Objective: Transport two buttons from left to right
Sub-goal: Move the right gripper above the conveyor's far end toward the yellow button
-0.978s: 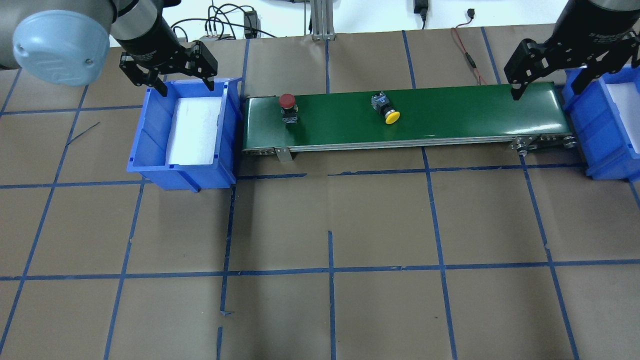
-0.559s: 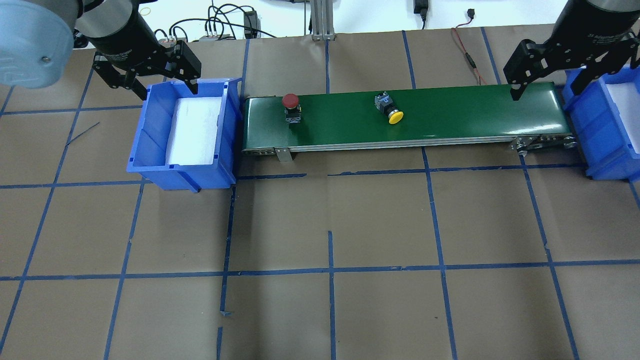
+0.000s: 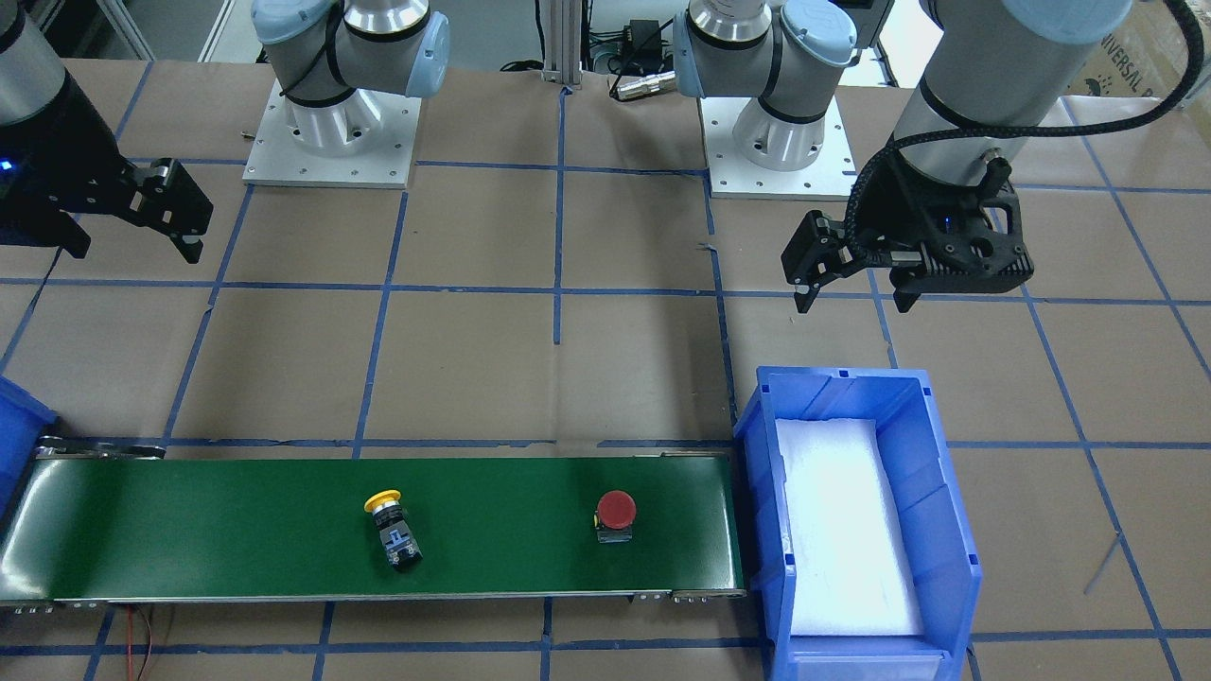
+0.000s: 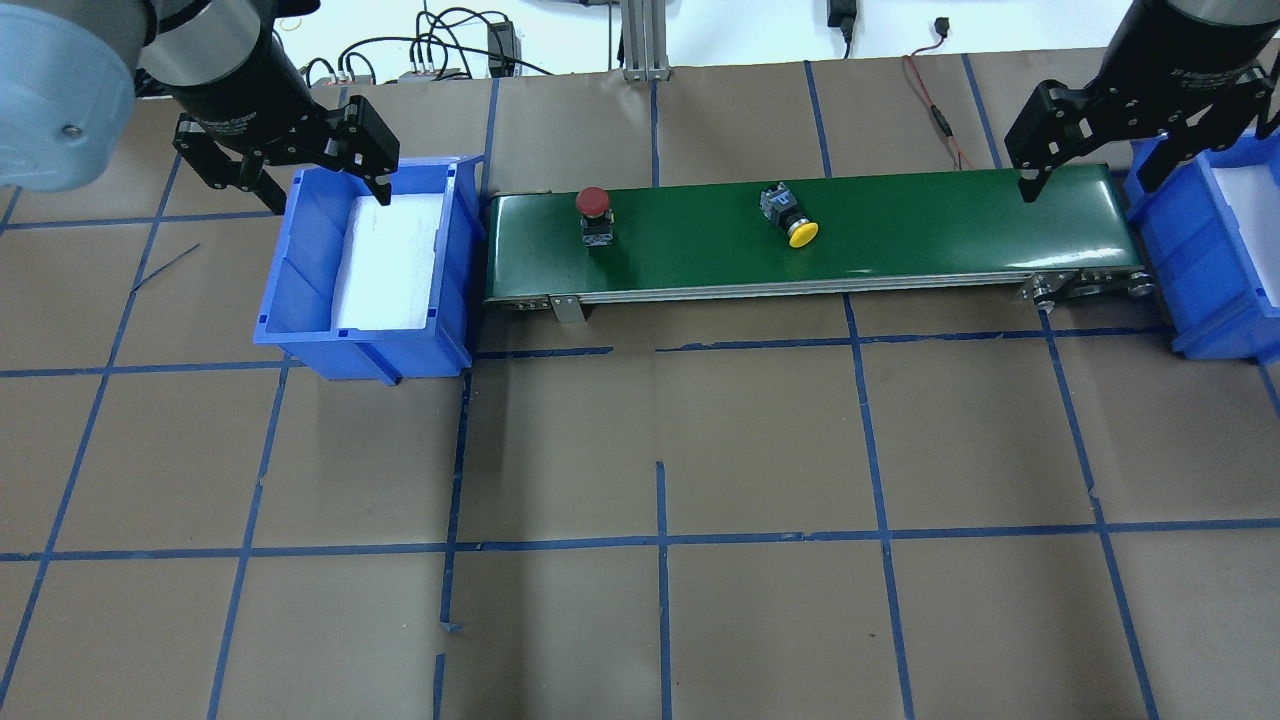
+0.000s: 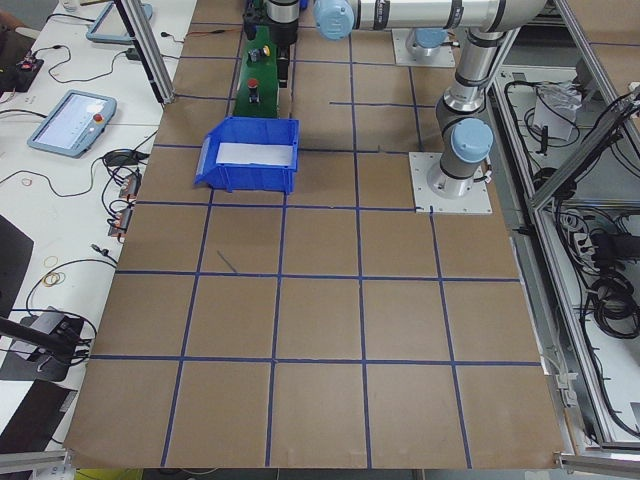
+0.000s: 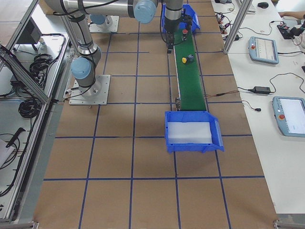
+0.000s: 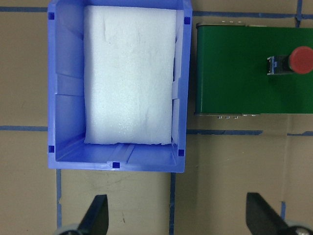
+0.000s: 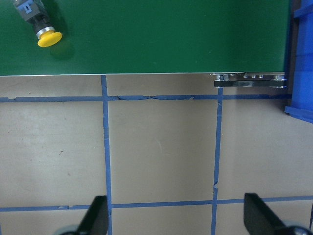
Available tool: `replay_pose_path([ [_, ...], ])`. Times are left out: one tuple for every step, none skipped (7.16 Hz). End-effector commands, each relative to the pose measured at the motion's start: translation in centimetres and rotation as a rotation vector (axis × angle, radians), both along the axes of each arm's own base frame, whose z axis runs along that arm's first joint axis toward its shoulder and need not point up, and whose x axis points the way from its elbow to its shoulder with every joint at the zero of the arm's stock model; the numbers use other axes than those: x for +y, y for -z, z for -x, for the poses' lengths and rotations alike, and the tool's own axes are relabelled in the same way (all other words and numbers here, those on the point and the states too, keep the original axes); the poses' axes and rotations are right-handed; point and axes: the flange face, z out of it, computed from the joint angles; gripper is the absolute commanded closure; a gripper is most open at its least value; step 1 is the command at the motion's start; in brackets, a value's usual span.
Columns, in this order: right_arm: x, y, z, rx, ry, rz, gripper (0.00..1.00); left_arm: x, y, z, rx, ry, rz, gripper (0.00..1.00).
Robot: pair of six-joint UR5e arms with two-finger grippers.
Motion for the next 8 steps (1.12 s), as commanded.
replay_pose_path([
  [0.0,0.0,0.0,0.0,0.001,0.0,0.01,0.6,0.9,0.4,0.001,0.071,-0.016,0.0],
  [0.0,0.1,0.0,-0.001,0.0,-0.003,0.0,0.7,0.3,0.5,0.033,0.117,-0.005,0.0],
  [0.0,0.1,0.0,-0.001,0.0,-0.003,0.0,1.2,-1.2,1.1,0.061,0.165,0.016,0.0],
  [0.0,0.1,0.0,0.001,0.0,-0.003,0.0,1.6,-1.1,1.1,0.062,0.165,-0.001,0.0],
  [0.0,0.1,0.1,0.001,0.001,-0.003,0.0,1.7,-1.2,1.0,0.064,0.162,-0.002,0.0],
  [0.0,0.1,0.0,0.001,0.0,-0.003,0.0,1.6,-1.2,0.8,0.064,0.157,-0.005,0.0],
  [0.0,0.1,0.0,0.001,0.0,-0.003,0.0,1.5,-1.1,0.5,0.064,0.154,-0.007,0.0],
  [0.0,0.1,0.1,0.002,0.003,-0.005,0.0,1.4,-1.2,0.2,0.064,0.148,-0.005,0.0],
])
